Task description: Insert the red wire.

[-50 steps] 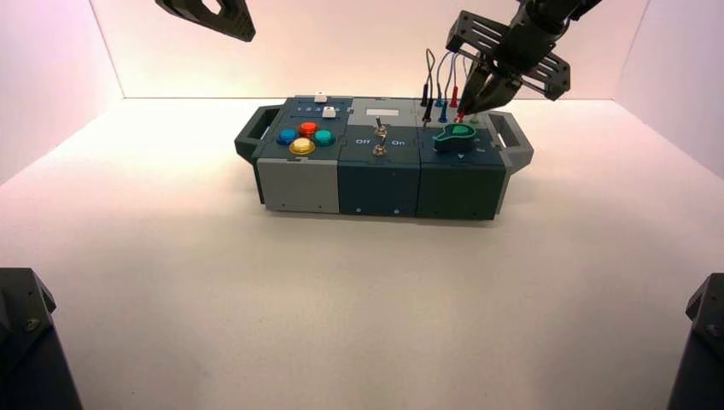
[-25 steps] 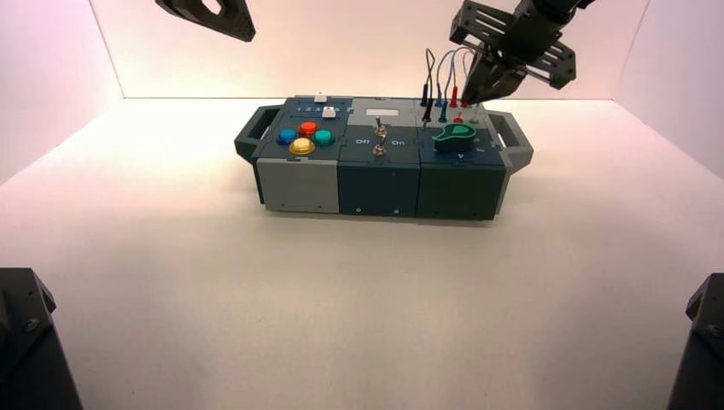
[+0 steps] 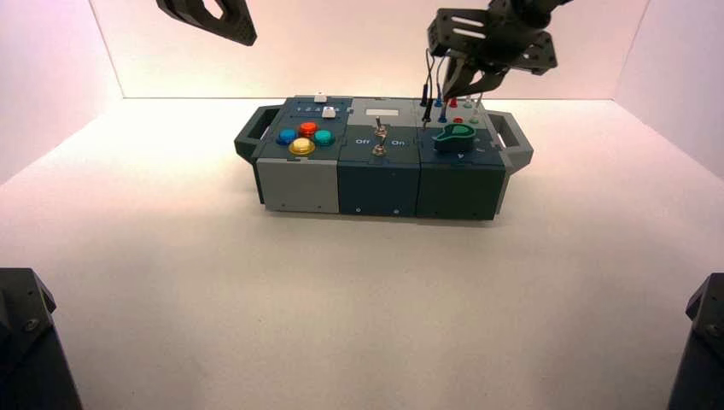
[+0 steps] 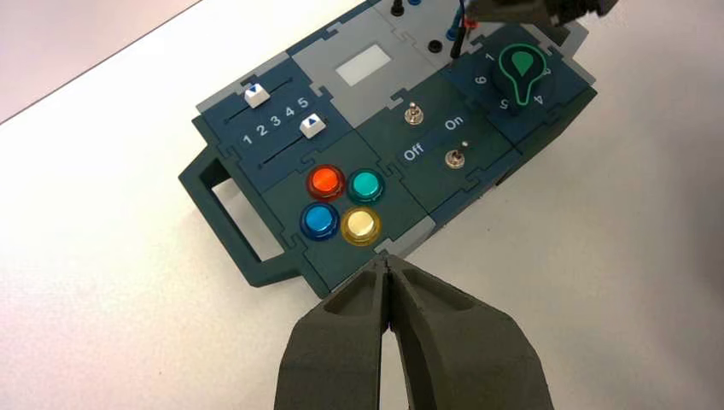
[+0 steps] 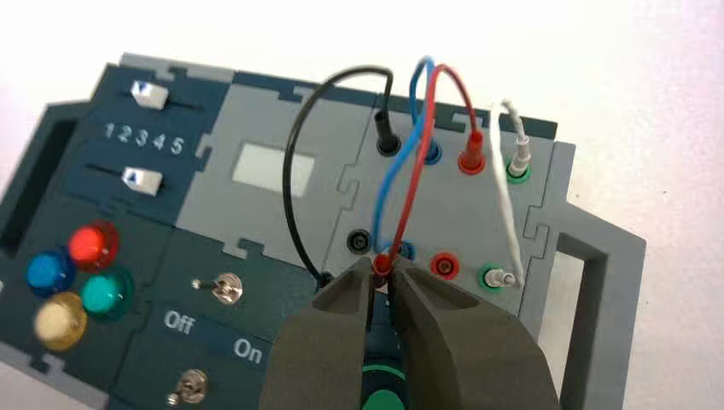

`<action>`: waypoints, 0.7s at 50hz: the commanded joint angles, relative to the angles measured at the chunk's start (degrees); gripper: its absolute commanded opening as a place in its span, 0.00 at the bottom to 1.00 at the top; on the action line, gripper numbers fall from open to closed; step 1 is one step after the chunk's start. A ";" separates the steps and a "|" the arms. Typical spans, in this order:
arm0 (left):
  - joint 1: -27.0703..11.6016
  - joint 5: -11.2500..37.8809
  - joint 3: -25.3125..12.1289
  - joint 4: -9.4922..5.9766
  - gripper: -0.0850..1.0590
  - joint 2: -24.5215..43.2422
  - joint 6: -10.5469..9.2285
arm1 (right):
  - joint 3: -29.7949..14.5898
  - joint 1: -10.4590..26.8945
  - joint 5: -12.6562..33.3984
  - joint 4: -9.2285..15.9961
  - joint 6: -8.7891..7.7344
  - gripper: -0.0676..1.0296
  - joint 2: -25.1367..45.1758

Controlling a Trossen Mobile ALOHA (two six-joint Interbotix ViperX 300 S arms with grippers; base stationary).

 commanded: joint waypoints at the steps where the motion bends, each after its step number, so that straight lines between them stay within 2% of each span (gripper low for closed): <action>1: -0.18 -0.53 -0.79 0.09 0.05 -0.26 0.18 | -0.35 -0.09 -1.05 -1.58 -0.26 0.04 -0.53; 13: -0.18 -0.53 -0.79 0.09 0.05 -0.26 0.18 | -0.44 -0.26 -0.53 -4.22 -0.26 0.04 -0.44; 21: -0.18 -0.53 -0.62 0.09 0.05 -0.26 0.18 | -1.23 -0.44 2.29 -5.27 -0.26 0.04 -1.32; 26: -0.18 -0.53 -0.62 0.18 0.05 -0.26 0.18 | -1.85 -0.62 3.34 -7.21 -0.26 0.04 -2.29; 35: 0.00 -0.70 -0.53 0.53 0.05 -0.44 0.09 | -2.46 -0.97 3.69 -9.14 -0.26 0.04 -2.81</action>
